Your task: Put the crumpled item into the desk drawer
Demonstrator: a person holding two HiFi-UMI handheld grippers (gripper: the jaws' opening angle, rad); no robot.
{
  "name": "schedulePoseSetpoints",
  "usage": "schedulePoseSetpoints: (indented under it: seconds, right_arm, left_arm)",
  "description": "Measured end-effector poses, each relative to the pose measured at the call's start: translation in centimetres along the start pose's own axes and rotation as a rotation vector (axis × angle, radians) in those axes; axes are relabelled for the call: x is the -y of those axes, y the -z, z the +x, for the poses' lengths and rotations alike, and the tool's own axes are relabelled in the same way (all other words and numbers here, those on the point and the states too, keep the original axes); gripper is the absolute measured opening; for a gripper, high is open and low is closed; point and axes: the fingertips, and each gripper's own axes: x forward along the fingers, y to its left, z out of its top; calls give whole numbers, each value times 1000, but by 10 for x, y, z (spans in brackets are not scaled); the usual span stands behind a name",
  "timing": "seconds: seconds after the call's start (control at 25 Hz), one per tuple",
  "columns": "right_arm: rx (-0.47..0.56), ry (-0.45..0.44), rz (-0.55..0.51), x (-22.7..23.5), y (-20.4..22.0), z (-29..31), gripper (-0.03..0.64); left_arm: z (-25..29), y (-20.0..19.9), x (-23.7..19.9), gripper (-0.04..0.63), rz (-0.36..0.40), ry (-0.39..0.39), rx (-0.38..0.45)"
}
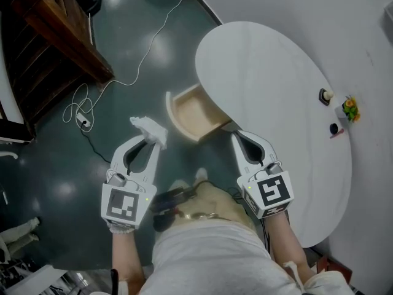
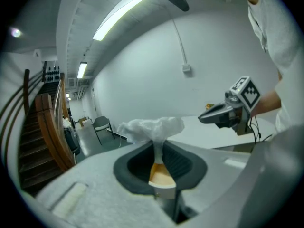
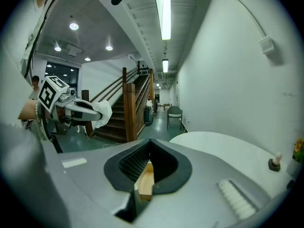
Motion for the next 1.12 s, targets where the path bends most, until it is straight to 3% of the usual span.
schedulePoseSetpoints:
  seconds: [0.56,1.12]
  right_arm:
    - [22,81,15,16,-14,5,5]
    - [23,149,23,16,-33,23,5]
  left_arm:
    - [27,-25,-9,44,69,98,25]
    - [40,-36,-35,44,114,145,70]
